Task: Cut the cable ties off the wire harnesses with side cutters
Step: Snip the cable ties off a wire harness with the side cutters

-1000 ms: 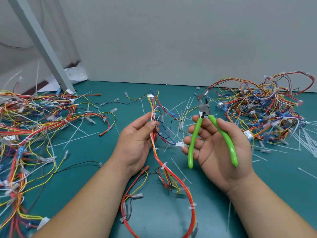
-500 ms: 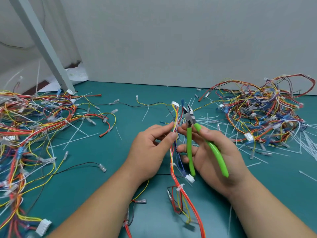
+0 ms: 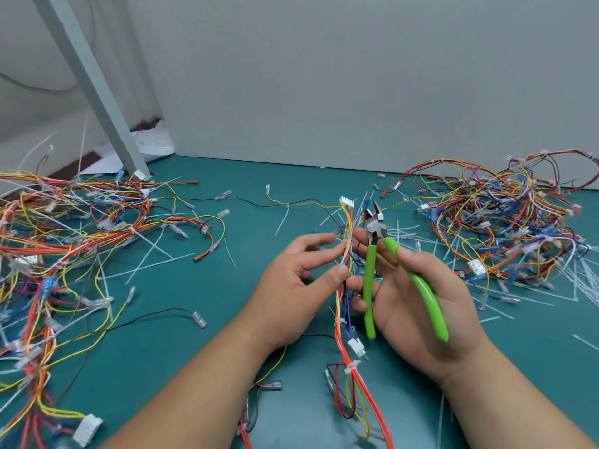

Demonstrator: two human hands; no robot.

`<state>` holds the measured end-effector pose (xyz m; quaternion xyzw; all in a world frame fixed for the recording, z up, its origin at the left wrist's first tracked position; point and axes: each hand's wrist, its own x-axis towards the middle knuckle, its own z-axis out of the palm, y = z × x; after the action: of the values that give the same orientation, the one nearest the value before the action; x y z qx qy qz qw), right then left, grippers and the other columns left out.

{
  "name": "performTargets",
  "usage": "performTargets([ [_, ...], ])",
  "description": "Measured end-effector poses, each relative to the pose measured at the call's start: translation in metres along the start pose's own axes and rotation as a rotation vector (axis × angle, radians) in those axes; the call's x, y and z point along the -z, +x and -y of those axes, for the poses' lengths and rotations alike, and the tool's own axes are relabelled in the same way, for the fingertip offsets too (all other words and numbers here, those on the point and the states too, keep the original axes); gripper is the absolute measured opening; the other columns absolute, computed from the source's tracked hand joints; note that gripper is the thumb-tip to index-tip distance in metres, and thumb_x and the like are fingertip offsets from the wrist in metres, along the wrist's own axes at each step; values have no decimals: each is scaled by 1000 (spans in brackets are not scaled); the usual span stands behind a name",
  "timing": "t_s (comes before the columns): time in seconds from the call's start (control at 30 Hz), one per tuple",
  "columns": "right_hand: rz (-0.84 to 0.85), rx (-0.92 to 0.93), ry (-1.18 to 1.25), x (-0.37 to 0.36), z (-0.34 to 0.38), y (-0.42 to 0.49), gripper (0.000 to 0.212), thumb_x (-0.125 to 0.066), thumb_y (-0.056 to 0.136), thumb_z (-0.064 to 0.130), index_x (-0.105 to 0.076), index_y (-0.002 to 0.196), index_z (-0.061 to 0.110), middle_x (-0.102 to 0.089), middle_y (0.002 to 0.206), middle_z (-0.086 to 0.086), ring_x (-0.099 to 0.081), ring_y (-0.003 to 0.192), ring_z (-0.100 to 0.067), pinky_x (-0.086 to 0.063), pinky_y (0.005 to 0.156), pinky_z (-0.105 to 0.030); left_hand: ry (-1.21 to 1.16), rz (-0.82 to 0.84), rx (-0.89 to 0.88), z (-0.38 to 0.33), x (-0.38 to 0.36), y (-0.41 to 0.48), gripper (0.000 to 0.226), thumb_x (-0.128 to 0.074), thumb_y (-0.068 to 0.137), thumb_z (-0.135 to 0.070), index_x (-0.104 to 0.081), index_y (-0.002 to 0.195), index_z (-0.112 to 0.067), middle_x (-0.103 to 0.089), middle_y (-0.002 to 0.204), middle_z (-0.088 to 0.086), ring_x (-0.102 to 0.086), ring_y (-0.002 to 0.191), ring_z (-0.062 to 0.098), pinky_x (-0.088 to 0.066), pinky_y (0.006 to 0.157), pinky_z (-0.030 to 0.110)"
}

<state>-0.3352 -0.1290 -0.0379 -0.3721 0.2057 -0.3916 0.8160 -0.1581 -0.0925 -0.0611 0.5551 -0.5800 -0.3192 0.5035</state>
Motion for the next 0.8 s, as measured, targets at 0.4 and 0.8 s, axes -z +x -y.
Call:
performTargets([
  [0.4, 44, 122, 53, 6, 5, 3, 51, -89, 63, 36, -78, 108, 15, -63, 121, -3, -55, 78, -19, -40, 64, -34, 108, -368, -276, -18, -2, -6, 18, -60, 93, -36, -77, 97, -33, -69, 89, -7, -65, 84, 12, -50, 67, 30],
  [0.8, 126, 123, -44, 7, 1, 2, 65, -85, 67, 37, -71, 123, 8, -60, 125, -9, -52, 80, -22, -34, 68, -38, -819, -139, 854, -19, 45, 98, 74, -52, 100, -50, -39, 143, 9, -65, 115, 32, -72, 98, 39, -61, 73, 40],
])
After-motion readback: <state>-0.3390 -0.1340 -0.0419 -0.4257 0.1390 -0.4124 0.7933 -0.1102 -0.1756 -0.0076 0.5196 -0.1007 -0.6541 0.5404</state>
